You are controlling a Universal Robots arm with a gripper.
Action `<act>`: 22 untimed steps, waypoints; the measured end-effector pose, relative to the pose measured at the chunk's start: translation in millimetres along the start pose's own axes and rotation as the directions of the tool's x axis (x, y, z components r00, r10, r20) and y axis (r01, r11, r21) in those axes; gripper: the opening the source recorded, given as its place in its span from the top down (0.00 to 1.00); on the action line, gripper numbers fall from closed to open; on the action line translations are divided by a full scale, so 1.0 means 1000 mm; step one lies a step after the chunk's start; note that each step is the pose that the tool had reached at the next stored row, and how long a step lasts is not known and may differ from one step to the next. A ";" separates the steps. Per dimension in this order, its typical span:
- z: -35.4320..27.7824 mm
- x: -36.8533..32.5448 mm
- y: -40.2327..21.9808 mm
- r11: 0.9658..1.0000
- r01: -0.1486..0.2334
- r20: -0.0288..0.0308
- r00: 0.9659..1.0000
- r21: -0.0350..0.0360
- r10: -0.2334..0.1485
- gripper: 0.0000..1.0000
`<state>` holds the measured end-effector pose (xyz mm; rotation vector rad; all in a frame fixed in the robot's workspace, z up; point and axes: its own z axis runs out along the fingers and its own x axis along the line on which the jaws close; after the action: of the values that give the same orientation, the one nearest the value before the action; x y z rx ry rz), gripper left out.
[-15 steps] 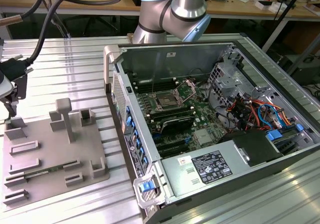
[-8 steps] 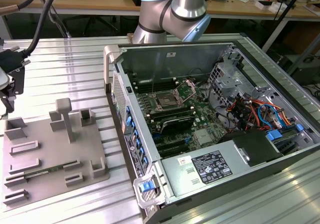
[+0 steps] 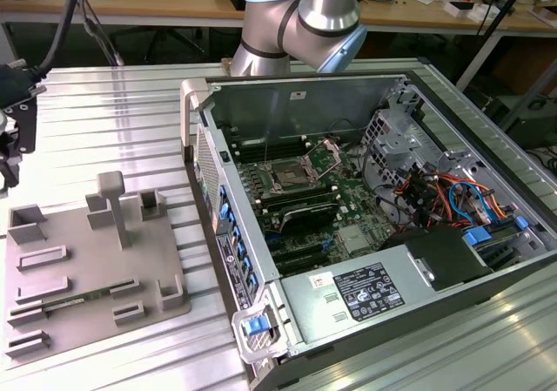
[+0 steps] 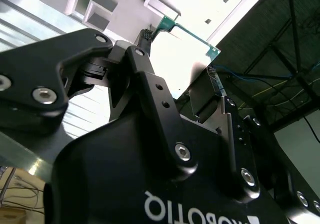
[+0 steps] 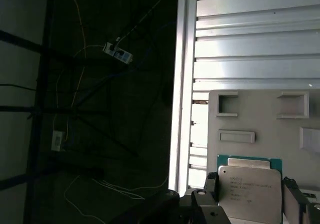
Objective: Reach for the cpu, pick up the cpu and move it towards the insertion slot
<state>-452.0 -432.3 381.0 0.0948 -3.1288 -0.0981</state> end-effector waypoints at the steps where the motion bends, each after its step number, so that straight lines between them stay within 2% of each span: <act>1: -0.0029 0.0000 0.0002 1.000 0.000 0.000 1.000 0.000 0.000 0.45; 5: -0.0087 0.0001 0.0006 1.000 0.000 0.000 1.000 0.000 0.000 0.45; 20: -0.0090 0.0001 0.0006 1.000 0.000 0.000 1.000 0.000 0.000 0.45; 22: -0.0110 0.0001 0.0007 1.000 0.000 0.000 1.000 0.000 0.000 0.45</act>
<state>-452.0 -432.3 392.0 0.0948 -3.1287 -0.0981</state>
